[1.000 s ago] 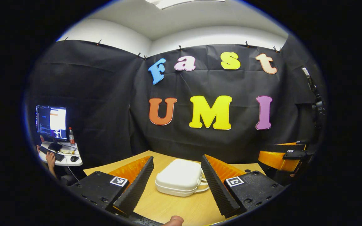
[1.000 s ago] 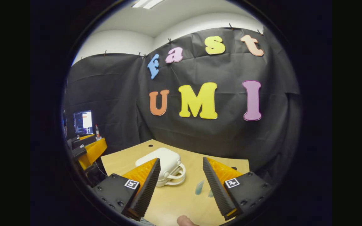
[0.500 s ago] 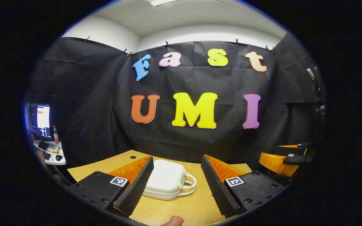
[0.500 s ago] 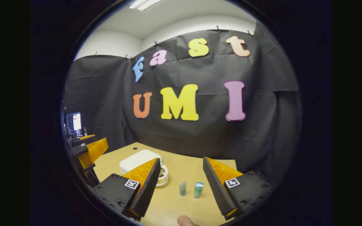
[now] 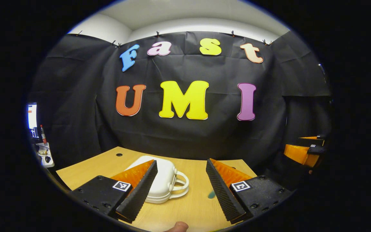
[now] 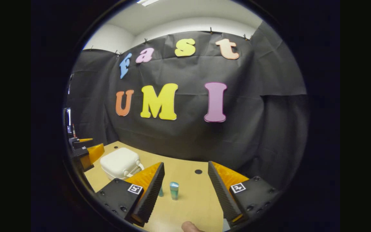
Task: First open the suitcase, pack the skin care products into it, and then close the suitcase.
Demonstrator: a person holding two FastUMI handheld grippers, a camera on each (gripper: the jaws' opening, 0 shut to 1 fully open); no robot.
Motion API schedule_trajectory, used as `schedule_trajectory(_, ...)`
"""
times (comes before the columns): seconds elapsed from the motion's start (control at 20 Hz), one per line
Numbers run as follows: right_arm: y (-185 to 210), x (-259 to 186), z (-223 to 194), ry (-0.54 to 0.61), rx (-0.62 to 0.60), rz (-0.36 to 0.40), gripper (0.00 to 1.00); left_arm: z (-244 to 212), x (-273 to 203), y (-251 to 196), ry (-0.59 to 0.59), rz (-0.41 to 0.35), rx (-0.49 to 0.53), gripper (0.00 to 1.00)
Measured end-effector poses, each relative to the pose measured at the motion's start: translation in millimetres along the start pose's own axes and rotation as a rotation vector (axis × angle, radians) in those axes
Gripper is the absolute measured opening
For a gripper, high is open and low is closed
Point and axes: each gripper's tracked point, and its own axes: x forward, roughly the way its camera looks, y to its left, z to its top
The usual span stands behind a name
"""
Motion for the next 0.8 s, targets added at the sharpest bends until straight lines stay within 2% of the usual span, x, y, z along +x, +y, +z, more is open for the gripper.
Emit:
schedule_trajectory(0.4,-28.3,-7.3,-9.6,0.016,0.005,-0.103,0.80,-13.2,22.3,-23.5,0.031,-0.088,0.035,0.97)
schedule_trajectory(0.65,-26.6,-10.1,-10.7,0.021,-0.003,-0.114,0.80,-15.9,31.0,-23.5,0.030,-0.089,0.028,0.97)
schedule_trajectory(0.75,-25.6,-10.5,-12.4,0.027,-0.012,-0.116,0.80,-19.7,40.2,-11.3,0.036,-0.054,0.075,0.97)
schedule_trajectory(0.8,-25.8,-10.9,-13.1,0.030,-0.017,-0.121,0.80,-22.5,46.4,-3.8,0.033,-0.039,0.135,0.97)
